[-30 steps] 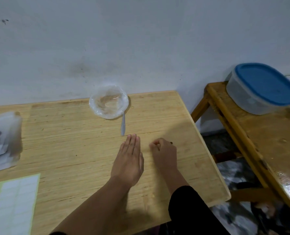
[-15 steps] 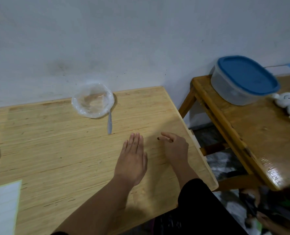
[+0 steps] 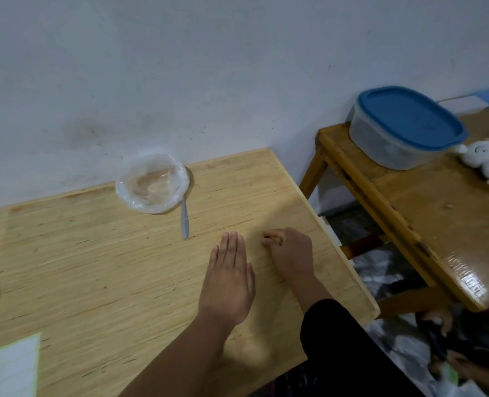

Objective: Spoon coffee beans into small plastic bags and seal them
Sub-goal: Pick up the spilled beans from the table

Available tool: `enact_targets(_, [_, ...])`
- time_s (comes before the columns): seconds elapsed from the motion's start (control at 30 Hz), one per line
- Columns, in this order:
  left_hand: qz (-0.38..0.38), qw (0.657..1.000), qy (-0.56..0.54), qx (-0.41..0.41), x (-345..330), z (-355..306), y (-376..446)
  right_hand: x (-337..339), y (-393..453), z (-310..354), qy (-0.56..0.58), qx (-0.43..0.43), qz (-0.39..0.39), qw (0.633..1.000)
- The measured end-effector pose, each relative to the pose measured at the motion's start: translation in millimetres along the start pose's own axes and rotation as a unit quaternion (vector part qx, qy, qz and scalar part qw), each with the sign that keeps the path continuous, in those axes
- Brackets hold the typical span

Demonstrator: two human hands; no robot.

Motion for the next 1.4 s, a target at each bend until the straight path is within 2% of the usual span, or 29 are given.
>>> enact_targets(0.2, [0.005, 1.000, -0.014, 0.009, 0.4, 1.2, 1.8, 1.4, -10.2, -4.6, -0.022, -0.039, -0.042, 0.998])
enact_targets(0.33, [0.025, 0.999, -0.014, -0.030, -3.3, -7.9, 1.0, 18.4, -32.4, -13.1, 0.001, -0.107, -0.077, 0.991])
enact_targets(0.4, [0.036, 0.997, -0.001, -0.066, -9.1, -21.1, -3.5, 35.5, -51.7, -26.1, 0.044, -0.171, -0.111, 0.978])
enact_targets(0.5, [0.025, 0.990, -0.009, -0.137, -11.1, -63.3, -19.7, 69.0, -87.9, -55.1, 0.114, -0.265, -0.185, 0.939])
enact_targets(0.6, [0.035, 0.978, -0.037, -0.201, -27.3, -111.7, -45.4, 100.7, -123.9, -82.9, 0.134, -0.300, -0.243, 0.913])
enact_targets(0.77, [0.039, 0.973, -0.005, -0.227, -38.2, -143.4, -70.1, 124.2, -176.6, -138.0, 0.103, -0.302, -0.267, 0.909])
enact_targets(1.07, [0.033, 0.973, -0.008, -0.226, -38.6, -140.2, -74.0, 108.5, -226.4, -184.0, -0.052, -0.259, -0.195, 0.945])
enact_targets(1.4, [0.039, 0.972, -0.005, -0.233, -25.5, -140.3, -73.5, 115.5, -216.5, -152.1, -0.096, -0.217, -0.170, 0.957])
Point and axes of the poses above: each hand's wrist, its own y-axis towards the middle knuckle, its own x-axis out of the back of the hand, z = x × y, the point moved 10 cm from there along y, towards the middle knuckle, and after that the axes turned 12 degrees about -z, right-handed, at the moved point
